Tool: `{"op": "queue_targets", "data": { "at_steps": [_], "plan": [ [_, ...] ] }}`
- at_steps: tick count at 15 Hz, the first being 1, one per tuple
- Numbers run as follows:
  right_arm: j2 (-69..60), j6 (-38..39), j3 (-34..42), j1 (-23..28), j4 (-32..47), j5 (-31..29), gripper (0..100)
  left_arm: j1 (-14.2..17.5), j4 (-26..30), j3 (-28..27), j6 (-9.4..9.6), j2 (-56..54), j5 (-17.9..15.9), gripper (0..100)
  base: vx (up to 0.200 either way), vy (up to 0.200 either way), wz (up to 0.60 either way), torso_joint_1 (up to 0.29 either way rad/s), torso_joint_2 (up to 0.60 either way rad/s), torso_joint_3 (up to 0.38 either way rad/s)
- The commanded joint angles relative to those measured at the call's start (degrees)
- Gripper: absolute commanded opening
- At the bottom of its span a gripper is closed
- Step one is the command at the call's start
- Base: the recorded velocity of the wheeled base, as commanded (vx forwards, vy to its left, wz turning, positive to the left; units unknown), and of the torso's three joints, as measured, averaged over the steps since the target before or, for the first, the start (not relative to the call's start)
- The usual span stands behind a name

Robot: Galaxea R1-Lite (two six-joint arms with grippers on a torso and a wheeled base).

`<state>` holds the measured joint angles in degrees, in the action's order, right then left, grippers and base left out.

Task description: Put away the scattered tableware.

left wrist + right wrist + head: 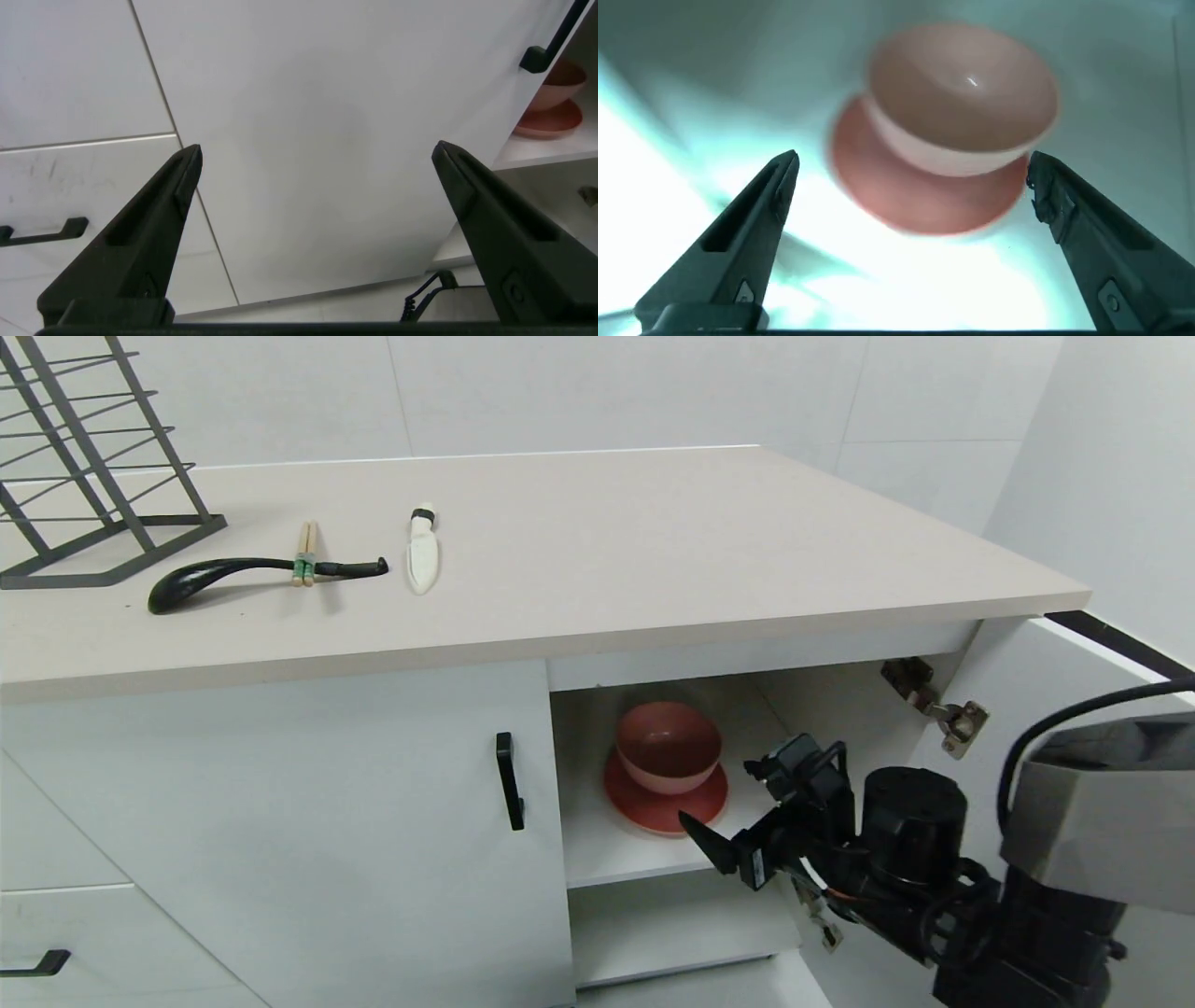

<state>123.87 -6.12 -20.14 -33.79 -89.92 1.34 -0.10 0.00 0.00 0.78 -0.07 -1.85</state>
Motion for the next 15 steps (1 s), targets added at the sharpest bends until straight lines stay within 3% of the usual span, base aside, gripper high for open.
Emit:
{"op": "queue_targets", "data": {
  "at_steps": [1,3,4,7,8,9,11,13,15],
  "plan": [
    [-17.87,-2.58,12.4,-1.63,-0.08,-0.02,100,0.01,0.0,0.0,0.01,0.07,0.01,100,0.0,0.0,0.0,0.0,0.0,0.0],
    [-27.1,-2.76,20.05,-1.54,-0.08,0.07,100,0.01,0.0,0.0,0.01,0.07,0.01,100,0.0,0.0,0.0,0.0,0.0,0.0],
    [-31.14,-2.76,20.14,-1.36,-0.08,-0.11,100,0.01,0.0,0.0,0.01,0.07,0.01,100,0.0,0.0,0.0,0.0,0.0,0.0],
    [-43.62,-3.11,20.14,0.48,10.46,-0.73,100,0.01,0.0,0.0,0.01,0.07,0.01,100,0.0,0.0,0.0,0.0,0.0,0.0],
    [-50.22,-3.2,20.14,1.98,18.02,-0.81,100,0.01,0.0,0.0,0.01,0.07,0.01,100,0.0,0.0,0.0,0.0,0.0,0.0],
    [-51.53,-3.2,20.14,2.68,19.78,-0.81,100,0.01,0.0,0.0,0.01,0.07,0.01,100,0.0,0.0,0.0,0.0,0.0,0.0],
    [-66.56,-3.02,20.14,10.33,40.44,-0.9,100,0.01,0.0,0.0,0.01,0.07,0.01,100,0.0,0.0,0.0,0.0,0.0,0.0],
    [-78.52,-2.76,20.14,14.9,51.69,-0.9,100,0.01,0.0,0.0,0.1,0.07,0.01,100,0.0,0.0,0.0,0.0,0.0,0.0],
    [-95.13,-2.67,20.14,24.56,65.04,-0.64,100,0.01,0.0,0.0,0.1,0.07,0.01,100,0.0,0.0,0.0,0.0,0.0,0.0]
  ]
}}
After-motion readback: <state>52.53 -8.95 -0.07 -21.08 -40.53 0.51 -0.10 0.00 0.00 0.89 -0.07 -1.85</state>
